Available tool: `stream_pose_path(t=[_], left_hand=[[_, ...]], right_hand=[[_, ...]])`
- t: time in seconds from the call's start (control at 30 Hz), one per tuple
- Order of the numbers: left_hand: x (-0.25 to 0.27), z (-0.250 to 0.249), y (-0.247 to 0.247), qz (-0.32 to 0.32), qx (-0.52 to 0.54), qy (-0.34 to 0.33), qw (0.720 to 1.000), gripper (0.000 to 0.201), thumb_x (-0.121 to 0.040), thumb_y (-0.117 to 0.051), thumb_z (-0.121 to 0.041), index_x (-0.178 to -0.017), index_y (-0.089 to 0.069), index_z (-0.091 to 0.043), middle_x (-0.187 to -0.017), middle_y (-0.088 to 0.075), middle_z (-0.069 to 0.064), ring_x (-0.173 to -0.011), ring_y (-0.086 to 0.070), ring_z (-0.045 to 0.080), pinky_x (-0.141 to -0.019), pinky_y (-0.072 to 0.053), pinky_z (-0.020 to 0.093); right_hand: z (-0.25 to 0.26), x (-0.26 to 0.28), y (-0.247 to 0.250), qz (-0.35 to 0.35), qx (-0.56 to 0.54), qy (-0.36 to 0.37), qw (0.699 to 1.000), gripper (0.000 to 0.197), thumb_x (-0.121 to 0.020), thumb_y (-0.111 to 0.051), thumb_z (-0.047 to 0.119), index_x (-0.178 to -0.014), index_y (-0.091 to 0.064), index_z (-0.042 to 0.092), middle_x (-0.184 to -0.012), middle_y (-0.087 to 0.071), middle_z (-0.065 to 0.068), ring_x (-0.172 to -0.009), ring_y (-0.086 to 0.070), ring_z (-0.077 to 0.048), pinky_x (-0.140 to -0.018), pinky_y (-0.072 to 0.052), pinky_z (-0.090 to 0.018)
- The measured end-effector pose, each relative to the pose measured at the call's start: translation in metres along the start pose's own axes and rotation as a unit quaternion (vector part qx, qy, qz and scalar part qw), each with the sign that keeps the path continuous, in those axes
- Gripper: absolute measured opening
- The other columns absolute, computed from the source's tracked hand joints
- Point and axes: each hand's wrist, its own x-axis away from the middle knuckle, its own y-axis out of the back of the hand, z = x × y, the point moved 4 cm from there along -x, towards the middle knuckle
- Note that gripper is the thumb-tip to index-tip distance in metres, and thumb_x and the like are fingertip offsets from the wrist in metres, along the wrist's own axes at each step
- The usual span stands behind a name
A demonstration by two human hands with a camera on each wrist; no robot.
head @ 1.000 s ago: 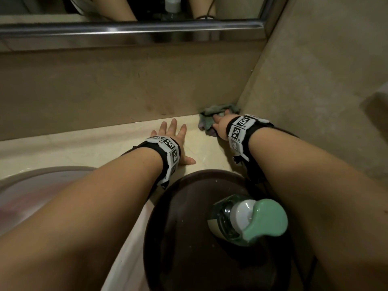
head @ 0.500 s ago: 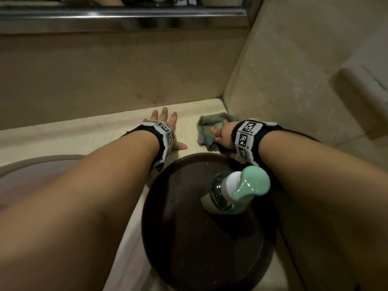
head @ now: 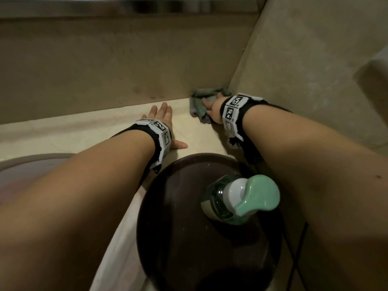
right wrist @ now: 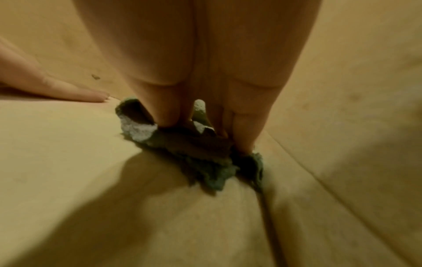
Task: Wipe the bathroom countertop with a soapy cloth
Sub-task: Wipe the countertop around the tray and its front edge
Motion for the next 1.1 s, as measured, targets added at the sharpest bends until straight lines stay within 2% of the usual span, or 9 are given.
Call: stream_pose_path(t=[0.07, 0.17, 0.23, 0.37, 0.5, 0.6, 0.8, 0.97, 1.1], left_hand=[[-0.002, 0.001, 0.0, 0.004, -0.004, 0.007, 1.0, 0.125, -0.068, -0.064, -0.069, -0.151, 0.012, -0.015, -0.16, 0.019, 0.0, -0.149, 0.01, 0.026, -0.12, -0.005, 0.047], [-0.002, 0.0, 0.0, 0.009, 0.0, 0.005, 1.0, 0.125, -0.068, -0.064, -0.069, -0.151, 0.012, -0.016, -0.159, 0.019, -0.001, -0.149, 0.011, 0.026, -0.119, -0.005, 0.047], [-0.001, 0.001, 0.0, 0.008, 0.0, 0.006, 1.0, 0.125, -0.068, -0.064, -0.069, -0.151, 0.012, -0.016, -0.159, 0.019, -0.001, -0.149, 0.011, 0.026, -0.12, -0.005, 0.047], [0.0, 0.001, 0.0, 0.005, -0.003, 0.003, 1.0, 0.125, -0.068, -0.064, -0.07, -0.152, 0.012, -0.015, -0.16, 0.018, -0.001, -0.149, 0.01, 0.026, -0.119, -0.005, 0.047], [0.0, 0.001, 0.0, 0.006, -0.006, 0.004, 1.0, 0.125, -0.068, -0.061, -0.072, -0.151, 0.014, -0.016, -0.159, 0.019, -0.001, -0.149, 0.01, 0.025, -0.12, -0.005, 0.047], [0.0, 0.001, 0.001, 0.023, -0.02, 0.013, 0.999, 0.125, -0.068, -0.057, -0.075, -0.151, 0.016, -0.017, -0.159, 0.021, -0.001, -0.148, 0.012, 0.025, -0.12, -0.004, 0.046], [0.004, 0.0, 0.003, 0.025, -0.012, 0.012, 1.0, 0.124, -0.07, -0.058, -0.073, -0.151, 0.016, -0.016, -0.159, 0.021, 0.0, -0.148, 0.013, 0.025, -0.12, -0.004, 0.046], [0.003, 0.0, 0.001, 0.01, -0.004, 0.009, 1.0, 0.124, -0.069, -0.061, -0.071, -0.151, 0.014, -0.016, -0.159, 0.02, -0.002, -0.149, 0.012, 0.025, -0.12, -0.005, 0.047], [0.002, 0.001, 0.0, 0.005, -0.001, 0.003, 1.0, 0.124, -0.069, -0.061, -0.071, -0.151, 0.013, -0.016, -0.159, 0.02, -0.002, -0.149, 0.012, 0.025, -0.12, -0.004, 0.046]], right_hand=[[-0.004, 0.006, 0.01, -0.044, -0.032, -0.008, 0.998, 0.054, -0.101, -0.034, 0.032, -0.149, -0.019, 0.013, -0.156, -0.022, -0.01, -0.144, -0.024, -0.026, -0.115, -0.02, -0.033], [-0.002, 0.004, 0.01, -0.073, -0.068, 0.014, 0.995, 0.05, -0.1, -0.039, 0.022, -0.147, -0.025, 0.009, -0.153, -0.029, -0.014, -0.141, -0.03, -0.026, -0.114, -0.023, -0.034], [0.002, -0.001, 0.007, -0.066, -0.061, 0.019, 0.996, 0.054, -0.1, -0.037, 0.025, -0.148, -0.018, 0.009, -0.155, -0.024, -0.011, -0.142, -0.027, -0.023, -0.116, -0.019, -0.034], [0.004, 0.014, 0.011, -0.054, -0.118, 0.007, 0.992, 0.058, -0.1, -0.039, 0.025, -0.151, -0.014, 0.016, -0.157, -0.012, -0.019, -0.144, -0.017, -0.036, -0.116, -0.018, -0.042], [0.026, 0.014, 0.018, -0.016, -0.118, 0.031, 0.992, 0.059, -0.1, -0.028, 0.042, -0.152, -0.001, 0.029, -0.159, 0.011, -0.013, -0.147, 0.001, -0.035, -0.12, -0.005, -0.042], [0.039, 0.012, 0.024, -0.003, -0.104, 0.053, 0.993, 0.065, -0.098, -0.032, 0.046, -0.15, 0.004, 0.034, -0.158, 0.016, -0.015, -0.146, -0.001, -0.041, -0.119, -0.012, -0.05], [0.039, 0.009, 0.024, -0.007, -0.096, 0.04, 0.995, 0.061, -0.1, -0.028, 0.041, -0.149, 0.008, 0.036, -0.159, 0.015, -0.012, -0.147, -0.009, -0.035, -0.116, -0.023, -0.049], [0.022, 0.019, 0.02, -0.056, -0.162, 0.015, 0.985, 0.058, -0.099, -0.042, 0.028, -0.15, -0.018, 0.017, -0.157, -0.012, -0.018, -0.143, -0.02, -0.037, -0.115, -0.021, -0.046], [0.008, 0.013, 0.018, -0.047, -0.083, 0.02, 0.995, 0.048, -0.1, -0.04, 0.022, -0.145, -0.029, 0.01, -0.153, -0.027, -0.011, -0.139, -0.032, -0.027, -0.114, -0.028, -0.038]])
